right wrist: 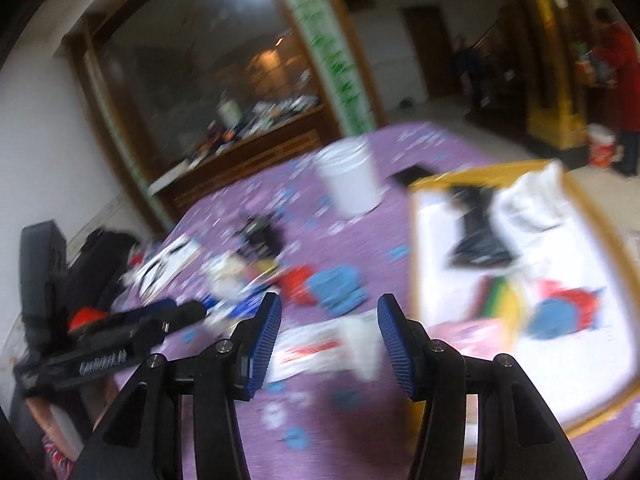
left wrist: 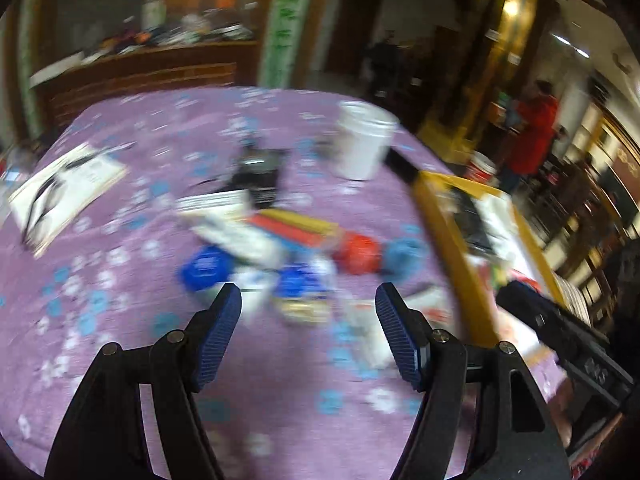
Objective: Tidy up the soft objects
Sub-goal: 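Move both open grippers back toward the items on the table, then grasp the blue Vinda tissue bag with the right gripper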
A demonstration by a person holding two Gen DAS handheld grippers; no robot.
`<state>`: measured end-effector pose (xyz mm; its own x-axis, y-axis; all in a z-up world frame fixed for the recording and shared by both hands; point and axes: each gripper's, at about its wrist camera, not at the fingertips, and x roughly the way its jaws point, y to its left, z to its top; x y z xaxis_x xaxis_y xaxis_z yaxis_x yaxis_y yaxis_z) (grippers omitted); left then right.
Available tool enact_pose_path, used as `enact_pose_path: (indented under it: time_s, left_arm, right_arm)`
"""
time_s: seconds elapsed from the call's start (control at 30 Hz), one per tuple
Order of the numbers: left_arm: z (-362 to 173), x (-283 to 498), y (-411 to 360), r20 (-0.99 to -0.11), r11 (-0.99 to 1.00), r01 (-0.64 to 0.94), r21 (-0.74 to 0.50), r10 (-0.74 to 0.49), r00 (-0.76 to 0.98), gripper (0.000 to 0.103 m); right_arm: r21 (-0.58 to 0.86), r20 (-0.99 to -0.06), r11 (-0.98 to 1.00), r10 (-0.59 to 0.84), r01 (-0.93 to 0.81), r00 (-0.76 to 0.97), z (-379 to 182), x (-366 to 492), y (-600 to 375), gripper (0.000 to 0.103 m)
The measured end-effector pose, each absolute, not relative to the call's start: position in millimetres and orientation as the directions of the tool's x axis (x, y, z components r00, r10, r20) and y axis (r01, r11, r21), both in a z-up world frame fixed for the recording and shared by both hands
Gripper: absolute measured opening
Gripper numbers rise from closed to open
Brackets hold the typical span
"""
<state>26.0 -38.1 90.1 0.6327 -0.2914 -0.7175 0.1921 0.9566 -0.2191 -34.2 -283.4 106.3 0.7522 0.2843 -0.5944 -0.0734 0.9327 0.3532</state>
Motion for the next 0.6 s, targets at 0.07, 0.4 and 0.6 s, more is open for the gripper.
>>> enact_pose_path:
  time_s: [0.07, 0.4, 0.6]
  left_arm:
    - [86.1, 39.2, -14.3, -0.734, 0.965, 0.119, -0.233, -0.255, 0.63, 0.069]
    - [48.8, 81.3, 29.7, -0.766, 0.963, 0.008, -0.271, -0.221, 0.604, 0.069]
    - [46.9, 82.5, 36.7, -0.77, 0.957, -0.001, -0.291, -0.233, 0.594, 0.069]
  right_arm:
    - [0.386, -0.629, 0.916, 0.348, -0.109, 0.695, 98.8, -19.1, -262.6, 0.053]
    - [0.367, -0.778, 0.922, 0.376, -0.123, 0.504, 59.2, 46.1, -191.8, 0.053]
    - [0.351, -0.828, 0.932, 0.353, -0.088, 0.435, 33.8, 87.0, -172.0, 0.054]
